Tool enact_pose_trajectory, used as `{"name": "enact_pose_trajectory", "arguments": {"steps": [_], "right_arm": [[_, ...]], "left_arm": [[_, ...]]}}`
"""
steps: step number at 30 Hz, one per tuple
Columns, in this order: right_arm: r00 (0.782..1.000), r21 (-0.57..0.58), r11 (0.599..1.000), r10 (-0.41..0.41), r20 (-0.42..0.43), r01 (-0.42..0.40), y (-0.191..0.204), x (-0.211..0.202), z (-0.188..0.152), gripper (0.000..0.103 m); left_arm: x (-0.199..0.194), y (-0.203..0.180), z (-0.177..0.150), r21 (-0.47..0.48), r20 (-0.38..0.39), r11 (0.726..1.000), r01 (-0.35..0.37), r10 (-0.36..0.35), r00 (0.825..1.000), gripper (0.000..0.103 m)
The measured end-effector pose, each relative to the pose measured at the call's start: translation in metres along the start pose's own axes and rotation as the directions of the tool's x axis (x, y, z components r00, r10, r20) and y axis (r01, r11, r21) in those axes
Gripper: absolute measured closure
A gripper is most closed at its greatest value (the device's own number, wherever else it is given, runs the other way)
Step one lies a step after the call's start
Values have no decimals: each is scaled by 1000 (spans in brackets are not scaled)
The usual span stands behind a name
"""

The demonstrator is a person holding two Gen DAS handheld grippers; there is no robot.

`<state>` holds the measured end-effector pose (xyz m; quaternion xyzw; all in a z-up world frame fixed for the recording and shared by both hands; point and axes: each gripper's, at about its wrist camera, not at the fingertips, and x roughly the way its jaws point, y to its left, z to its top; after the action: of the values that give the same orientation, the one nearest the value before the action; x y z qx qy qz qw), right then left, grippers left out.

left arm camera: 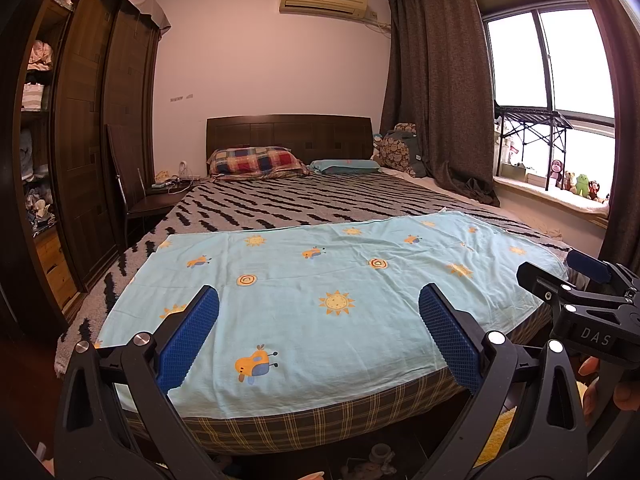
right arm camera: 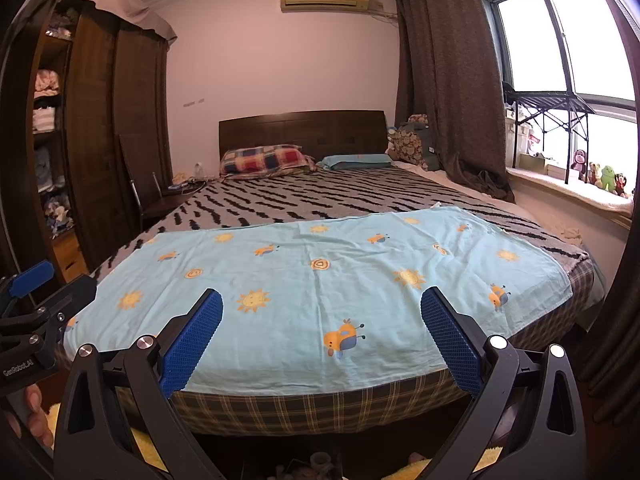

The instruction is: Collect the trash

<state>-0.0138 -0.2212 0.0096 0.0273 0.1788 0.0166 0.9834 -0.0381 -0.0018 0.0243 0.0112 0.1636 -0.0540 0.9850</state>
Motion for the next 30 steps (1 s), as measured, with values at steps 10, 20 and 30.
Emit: {"name": "enact_pose_trajectory", "arguments": {"steps": [10,20,30], "right_arm": [[1000,1,1000,0,0,0,0,0,0,3],[1000,1,1000,-6,-7,6,-1,2,-1,3],[1000,5,1000,-7,-17,7,-2,5,-3,3]], "left_arm": [[0,0,-1,-1,-1,1000,-2,2,1000,8],[4,1,-2,-24,-21,1000,-9,8,1000,8],[0,-2,-3,0,0,1000,-5,5,1000,8]]}}
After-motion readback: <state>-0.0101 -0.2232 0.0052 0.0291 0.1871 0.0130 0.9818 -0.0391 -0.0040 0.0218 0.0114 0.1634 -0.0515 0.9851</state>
